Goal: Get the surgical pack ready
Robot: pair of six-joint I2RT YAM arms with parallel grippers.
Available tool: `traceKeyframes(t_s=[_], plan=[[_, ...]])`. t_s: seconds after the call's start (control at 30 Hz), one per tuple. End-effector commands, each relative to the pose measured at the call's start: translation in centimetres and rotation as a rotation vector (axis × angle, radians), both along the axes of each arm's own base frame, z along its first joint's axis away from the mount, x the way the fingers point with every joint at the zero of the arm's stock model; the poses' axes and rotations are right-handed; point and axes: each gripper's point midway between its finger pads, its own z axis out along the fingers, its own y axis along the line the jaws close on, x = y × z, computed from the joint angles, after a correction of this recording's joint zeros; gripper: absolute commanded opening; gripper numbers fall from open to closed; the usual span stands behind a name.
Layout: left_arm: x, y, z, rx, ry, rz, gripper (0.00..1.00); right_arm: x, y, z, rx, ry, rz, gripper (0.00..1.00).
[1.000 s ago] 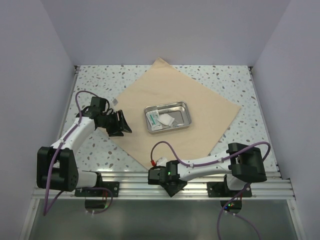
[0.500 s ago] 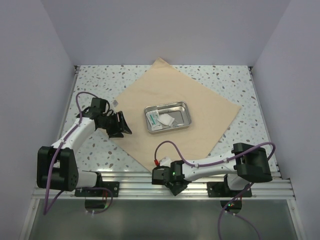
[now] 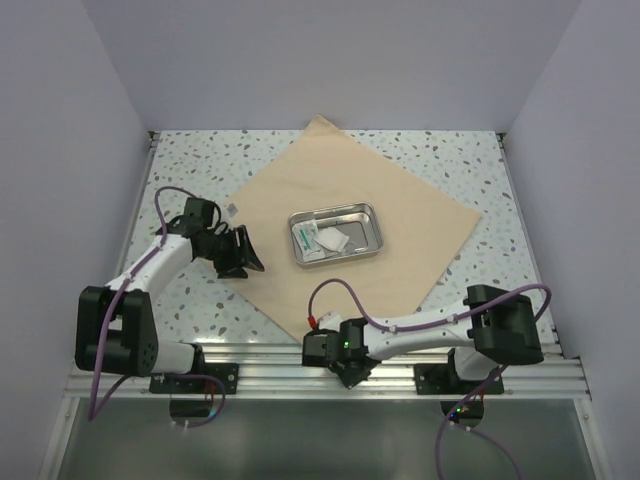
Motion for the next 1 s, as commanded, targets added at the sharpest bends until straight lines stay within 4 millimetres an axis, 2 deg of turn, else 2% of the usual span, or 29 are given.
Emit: traceKeyframes(t_s=[0.0,0.07,0.1,0.17,0.2,0.23,0.27,0.3,0.4,0.43,0.47,0.5,0.57,0.6,0.67,0.7,0.77,0.8,0.83,0.87,0.9,0.93,0.97], plan=[[1.1,0.0,0.6,-0.004,-0.042,-0.006,0.58,3.0,2.1,3.2,0.099,-0.093,-0.068,0.0],[1.4,0.2,0.9,0.007,-0.051,-0.004,0.58,4.5,1.9,4.6,0.109,-0.119,-0.081,0.0],[1.5,0.4,0.9,0.024,-0.054,-0.001,0.58,6.2,2.4,5.9,0.139,-0.135,-0.124,0.0],[2.0,0.7,1.6,0.044,-0.074,0.003,0.58,8.3,2.1,7.7,0.155,-0.169,-0.134,0.0],[2.4,1.1,1.7,0.071,-0.089,0.009,0.58,10.3,1.7,8.5,0.154,-0.194,-0.171,0.0],[3.1,1.4,2.5,0.087,-0.119,0.012,0.58,11.7,1.9,10.2,0.167,-0.222,-0.158,0.0],[3.1,1.8,2.7,0.111,-0.115,0.02,0.58,13.1,1.8,10.8,0.155,-0.247,-0.165,0.0],[3.6,2.7,2.7,0.164,-0.124,0.043,0.58,15.7,1.9,12.4,0.18,-0.273,-0.211,0.0],[4.7,4.1,3.8,0.248,-0.144,0.079,0.58,20.1,2.0,13.8,0.148,-0.32,-0.194,0.0],[4.9,4.3,4.1,0.259,-0.151,0.079,0.59,22.9,2.3,16.1,0.183,-0.366,-0.202,0.0],[5.3,4.4,4.9,0.266,-0.169,0.081,0.59,24.3,2.6,16.6,0.184,-0.379,-0.205,0.0],[5.6,4.6,5.2,0.276,-0.184,0.082,0.61,27.1,3.2,17.6,0.201,-0.399,-0.235,0.0],[6.3,4.7,6.0,0.278,-0.217,0.097,0.62,29.9,3.6,18.0,0.187,-0.417,-0.217,0.0],[6.5,4.8,6.2,0.282,-0.225,0.105,0.64,32.4,4.3,18.1,0.19,-0.425,-0.232,0.0],[7.1,4.8,6.5,0.279,-0.235,0.118,0.64,34.3,4.2,18.3,0.174,-0.418,-0.221,0.0],[7.3,4.8,6.2,0.282,-0.226,0.118,0.64,36.7,4.6,18.5,0.186,-0.431,-0.238,0.0],[8.0,4.8,6.1,0.287,-0.23,0.121,0.64,38.6,4.5,18.4,0.179,-0.434,-0.22,0.0],[8.4,5.0,5.5,0.301,-0.214,0.126,0.64,40.4,4.3,20.1,0.215,-0.473,-0.236,0.0],[8.9,5.2,5.6,0.306,-0.216,0.134,0.64,41.2,4.2,18.1,0.182,-0.428,-0.225,0.0],[9.0,5.2,5.4,0.307,-0.197,0.136,0.64,41.9,4.0,17.9,0.188,-0.418,-0.233,0.0],[9.3,5.3,4.8,0.313,-0.174,0.14,0.64,43.3,3.4,18.9,0.224,-0.435,-0.261,0.0],[9.9,5.4,5.1,0.313,-0.179,0.15,0.64,43.9,3.7,17.6,0.237,-0.401,-0.26,0.0],[10.2,5.3,5.1,0.308,-0.177,0.159,0.64,44.5,3.6,17.6,0.25,-0.408,-0.262,0.0]])
